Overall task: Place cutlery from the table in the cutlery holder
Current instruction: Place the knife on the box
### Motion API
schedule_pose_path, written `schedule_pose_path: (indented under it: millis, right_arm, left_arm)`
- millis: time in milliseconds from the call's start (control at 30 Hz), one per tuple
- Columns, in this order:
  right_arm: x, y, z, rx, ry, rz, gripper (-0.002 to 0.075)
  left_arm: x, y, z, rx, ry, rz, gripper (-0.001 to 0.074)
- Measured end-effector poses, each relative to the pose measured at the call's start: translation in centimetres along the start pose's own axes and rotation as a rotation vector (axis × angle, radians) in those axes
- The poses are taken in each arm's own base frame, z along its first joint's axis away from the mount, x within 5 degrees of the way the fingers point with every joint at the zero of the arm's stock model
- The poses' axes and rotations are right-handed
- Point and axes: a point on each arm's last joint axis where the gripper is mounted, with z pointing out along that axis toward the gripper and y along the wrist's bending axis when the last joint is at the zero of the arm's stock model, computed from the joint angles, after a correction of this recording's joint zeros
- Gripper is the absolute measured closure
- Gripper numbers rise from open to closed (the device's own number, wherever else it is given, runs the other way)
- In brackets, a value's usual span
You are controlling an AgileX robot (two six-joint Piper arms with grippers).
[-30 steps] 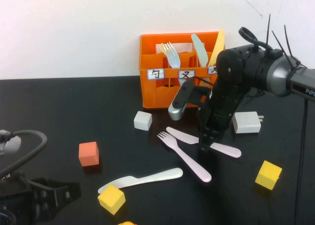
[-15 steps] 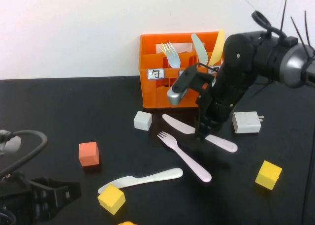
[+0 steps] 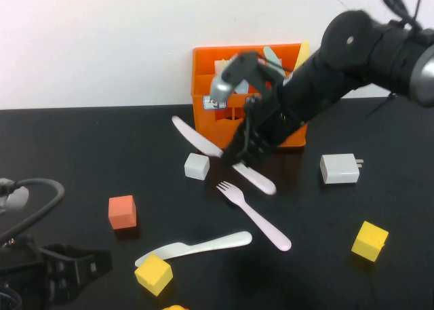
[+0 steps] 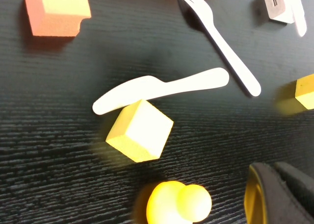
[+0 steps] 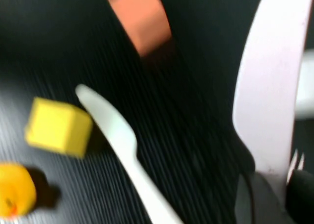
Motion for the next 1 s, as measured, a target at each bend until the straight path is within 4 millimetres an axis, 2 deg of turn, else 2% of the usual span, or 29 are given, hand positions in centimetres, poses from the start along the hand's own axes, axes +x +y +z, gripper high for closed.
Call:
schedule_pose_path:
  millis: [167,333,833,1000]
  right_arm:
    - [-1.9,0.7,-2.1,0.031,-0.151,-0.054,0.0613]
    - [-3.4,0.7,-4.3,0.145,-0.271,-0.098,0.0613]
    - [-6.1,-2.9,-8.0,0.673,-0.644,-0.052,0.0615]
    - [-6.2,-3.5,-8.8,0.727,-0.721,0.022,0.0615]
  left_arm:
    - [0.0,0.0,0.0,0.001,0.0,0.002,0.0736]
    - [0.0,0.0,0.0,0.002,-0.001,0.0,0.0736]
    - [0.0,0.0,0.0,0.002,-0.001,0.002,0.0736]
    - [0.0,0.0,0.0,0.002,-0.001,0.004,0.0736]
